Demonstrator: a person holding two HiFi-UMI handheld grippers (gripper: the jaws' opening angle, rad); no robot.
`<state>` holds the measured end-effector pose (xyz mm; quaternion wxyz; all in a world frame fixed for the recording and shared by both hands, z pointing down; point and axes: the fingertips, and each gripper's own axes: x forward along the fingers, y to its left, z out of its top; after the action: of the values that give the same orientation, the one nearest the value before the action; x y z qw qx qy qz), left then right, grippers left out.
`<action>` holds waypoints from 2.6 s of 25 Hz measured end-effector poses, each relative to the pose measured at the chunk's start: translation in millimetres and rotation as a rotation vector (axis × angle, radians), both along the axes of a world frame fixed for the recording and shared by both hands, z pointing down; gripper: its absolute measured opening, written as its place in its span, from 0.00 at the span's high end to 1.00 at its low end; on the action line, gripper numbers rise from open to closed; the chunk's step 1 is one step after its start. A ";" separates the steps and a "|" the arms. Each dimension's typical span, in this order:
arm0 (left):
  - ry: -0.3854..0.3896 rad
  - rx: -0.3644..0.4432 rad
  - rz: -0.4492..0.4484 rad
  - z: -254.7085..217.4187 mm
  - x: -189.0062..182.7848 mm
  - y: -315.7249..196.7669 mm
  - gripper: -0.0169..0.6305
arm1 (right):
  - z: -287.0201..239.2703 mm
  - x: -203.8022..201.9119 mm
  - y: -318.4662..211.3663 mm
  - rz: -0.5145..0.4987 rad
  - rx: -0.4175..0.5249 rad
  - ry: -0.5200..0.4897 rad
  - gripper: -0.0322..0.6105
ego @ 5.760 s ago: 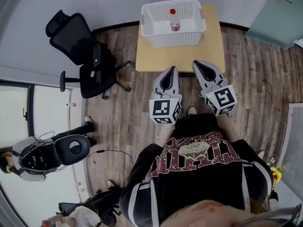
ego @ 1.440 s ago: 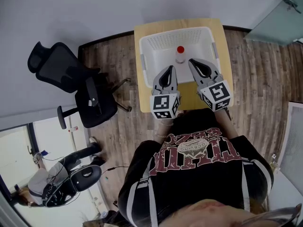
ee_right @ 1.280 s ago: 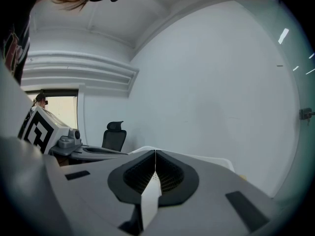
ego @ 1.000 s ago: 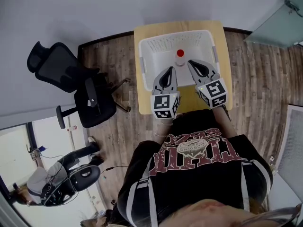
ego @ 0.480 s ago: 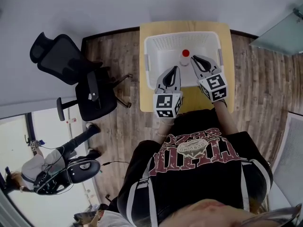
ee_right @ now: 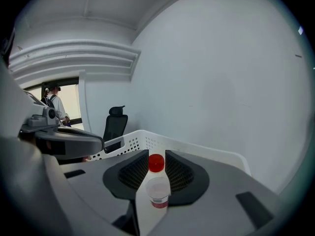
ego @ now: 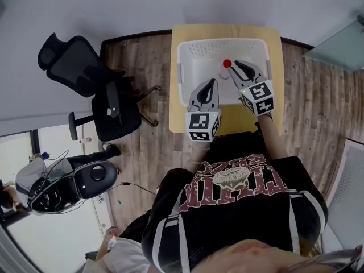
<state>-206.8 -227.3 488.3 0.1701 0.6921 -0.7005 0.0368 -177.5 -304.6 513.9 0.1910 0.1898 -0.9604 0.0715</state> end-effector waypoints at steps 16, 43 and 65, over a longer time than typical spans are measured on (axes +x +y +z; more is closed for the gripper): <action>-0.020 0.014 -0.016 -0.8 10.1 7.5 0.90 | 40.1 -15.0 0.8 -0.159 -0.054 0.159 0.61; -0.078 0.001 -0.016 2.4 5.7 7.4 0.90 | 42.6 -28.7 -0.2 -0.181 0.030 0.079 0.69; -0.076 -0.007 -0.015 4.5 -2.4 1.9 0.90 | 18.6 -23.4 -0.7 -0.192 0.032 0.067 0.69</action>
<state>-209.2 -225.3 492.8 0.1458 0.6845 -0.7114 0.0642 -200.9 -305.3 532.6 0.2257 0.1023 -0.9683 0.0312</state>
